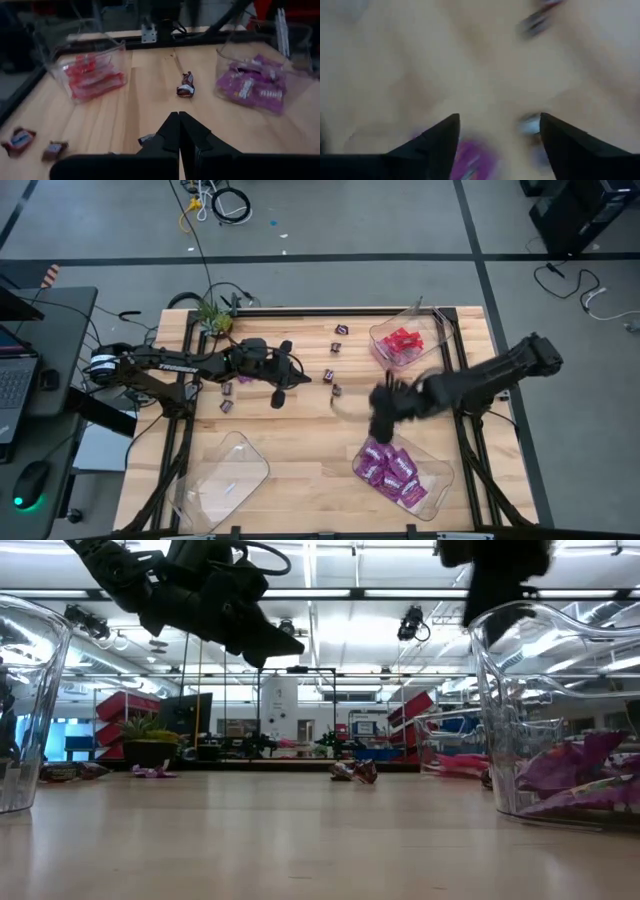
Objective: Sort candy
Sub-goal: Adjust the top transparent bin
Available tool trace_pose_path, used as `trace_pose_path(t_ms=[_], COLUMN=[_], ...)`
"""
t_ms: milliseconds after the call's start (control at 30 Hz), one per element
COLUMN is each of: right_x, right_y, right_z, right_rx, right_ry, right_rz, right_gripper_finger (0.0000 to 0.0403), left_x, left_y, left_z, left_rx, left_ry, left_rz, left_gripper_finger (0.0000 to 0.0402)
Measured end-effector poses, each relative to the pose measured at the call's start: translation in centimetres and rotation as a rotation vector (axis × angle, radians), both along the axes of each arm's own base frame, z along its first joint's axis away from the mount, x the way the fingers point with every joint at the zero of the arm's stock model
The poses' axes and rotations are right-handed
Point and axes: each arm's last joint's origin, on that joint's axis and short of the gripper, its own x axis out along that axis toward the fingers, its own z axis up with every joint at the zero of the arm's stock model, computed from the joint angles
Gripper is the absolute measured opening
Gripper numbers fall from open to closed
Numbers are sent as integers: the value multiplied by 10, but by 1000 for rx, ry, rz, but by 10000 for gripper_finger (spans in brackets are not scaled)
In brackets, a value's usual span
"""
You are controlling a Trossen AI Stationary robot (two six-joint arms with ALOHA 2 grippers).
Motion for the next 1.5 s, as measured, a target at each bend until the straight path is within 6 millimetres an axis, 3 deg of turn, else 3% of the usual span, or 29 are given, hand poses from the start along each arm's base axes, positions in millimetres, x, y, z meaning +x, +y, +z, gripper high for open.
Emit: trace_pose_path(t_ms=[167,367,567,800,1167,1500], right_x=[-5,-1,-2,5,2,9], right_y=[-68,-143,-192,-206,-199,-199], right_z=[6,-12,-38,-48,-23,-39], right_rx=[-121,-176,-94,-49,-24,-40], right_ry=[51,176,259,228,64,148], right_rz=[-193,-315,-410,-331,-286,-210], right_gripper_finger=[188,115,105,114,119,106], left_x=[0,0,-1,-1,-1,-1], left_y=[2,2,2,2,2,2], left_z=[-1,-1,-3,-4,-4,-4], left_rx=[-33,-16,-14,-16,-17,-17], left_ry=[14,16,32,43,48,49], left_rz=[53,49,48,47,47,47], left_gripper_finger=[1,1,1,1,1,1])
